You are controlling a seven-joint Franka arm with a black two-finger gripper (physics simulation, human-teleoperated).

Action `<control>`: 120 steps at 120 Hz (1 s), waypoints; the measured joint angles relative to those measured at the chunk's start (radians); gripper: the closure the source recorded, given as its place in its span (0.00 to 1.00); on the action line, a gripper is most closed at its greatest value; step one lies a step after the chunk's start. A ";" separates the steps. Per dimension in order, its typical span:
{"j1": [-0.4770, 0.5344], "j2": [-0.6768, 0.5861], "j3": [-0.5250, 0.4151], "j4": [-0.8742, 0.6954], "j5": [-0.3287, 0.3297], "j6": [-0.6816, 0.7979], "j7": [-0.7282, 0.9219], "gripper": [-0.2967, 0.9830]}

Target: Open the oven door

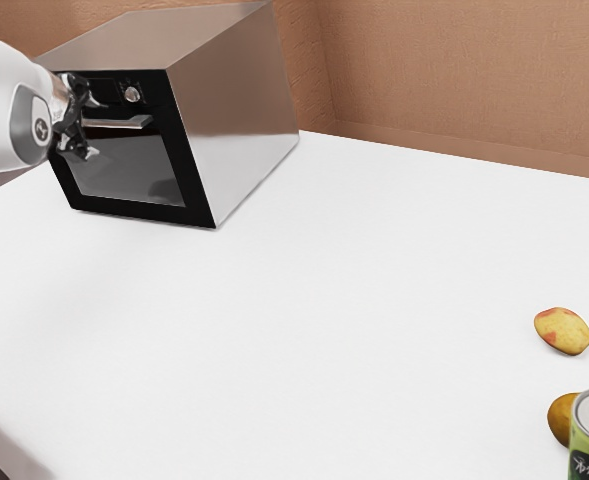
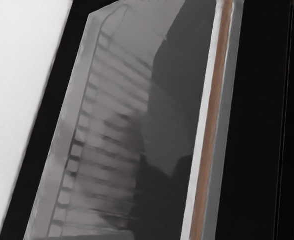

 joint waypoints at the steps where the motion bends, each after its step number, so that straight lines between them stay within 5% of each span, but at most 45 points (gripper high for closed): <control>1: 0.001 0.000 0.000 0.000 0.000 0.002 0.002 0.23; 101: 0.005 0.088 -0.027 0.000 -0.002 0.107 0.124 0.23; 120: -0.006 -0.012 -0.006 -0.154 -0.002 0.111 0.126 0.23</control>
